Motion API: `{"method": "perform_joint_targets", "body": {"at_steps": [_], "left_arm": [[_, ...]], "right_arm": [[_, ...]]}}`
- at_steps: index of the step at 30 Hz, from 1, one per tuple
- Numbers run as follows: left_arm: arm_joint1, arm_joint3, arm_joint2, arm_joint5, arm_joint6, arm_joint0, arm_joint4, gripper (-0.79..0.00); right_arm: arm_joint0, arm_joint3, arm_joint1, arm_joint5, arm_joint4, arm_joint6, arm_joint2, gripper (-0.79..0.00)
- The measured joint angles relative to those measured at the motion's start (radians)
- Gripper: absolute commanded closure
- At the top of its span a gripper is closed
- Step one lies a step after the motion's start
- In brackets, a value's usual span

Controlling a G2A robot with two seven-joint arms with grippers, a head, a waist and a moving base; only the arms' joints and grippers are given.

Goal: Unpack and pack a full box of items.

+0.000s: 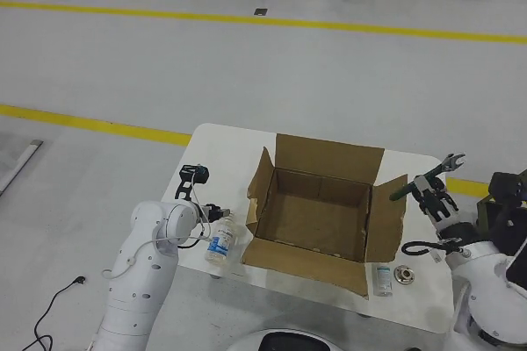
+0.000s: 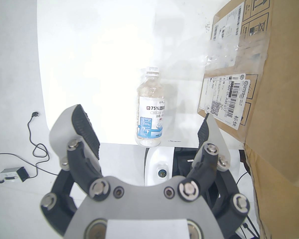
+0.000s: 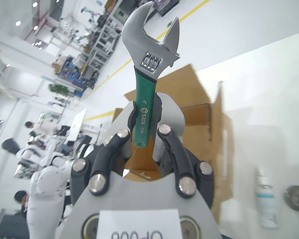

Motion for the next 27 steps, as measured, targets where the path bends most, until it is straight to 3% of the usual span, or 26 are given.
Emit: {"method": "perform_joint_targets", "body": {"at_steps": [6, 13, 27], "left_arm": [[0.000, 0.000, 0.000, 0.000, 0.000, 0.000, 0.000, -0.785], [0.000, 0.000, 0.000, 0.000, 0.000, 0.000, 0.000, -0.785], [0.000, 0.000, 0.000, 0.000, 0.000, 0.000, 0.000, -0.785]], "right_arm": [[-0.038, -0.008, 0.022, 0.029, -0.155, 0.020, 0.080, 0.000], [-0.085, 0.067, 0.048, -0.018, -0.333, 0.078, 0.125, 0.000], [-0.167, 0.351, 0.077, -0.112, -0.632, 0.053, 0.049, 0.000]]}}
